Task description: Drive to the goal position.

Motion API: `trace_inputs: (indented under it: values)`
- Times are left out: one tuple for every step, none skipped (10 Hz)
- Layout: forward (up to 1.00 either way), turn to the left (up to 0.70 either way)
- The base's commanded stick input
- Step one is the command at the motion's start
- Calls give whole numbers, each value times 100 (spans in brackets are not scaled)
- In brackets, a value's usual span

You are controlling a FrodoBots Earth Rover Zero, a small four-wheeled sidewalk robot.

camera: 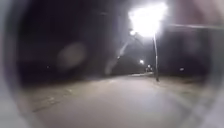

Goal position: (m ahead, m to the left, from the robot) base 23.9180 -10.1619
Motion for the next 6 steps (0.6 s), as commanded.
trace_inputs:
  values:
    - [70, 0]
    - [70, 0]
    - [70, 0]
    - [70, 0]
    - [70, 0]
    - [70, 0]
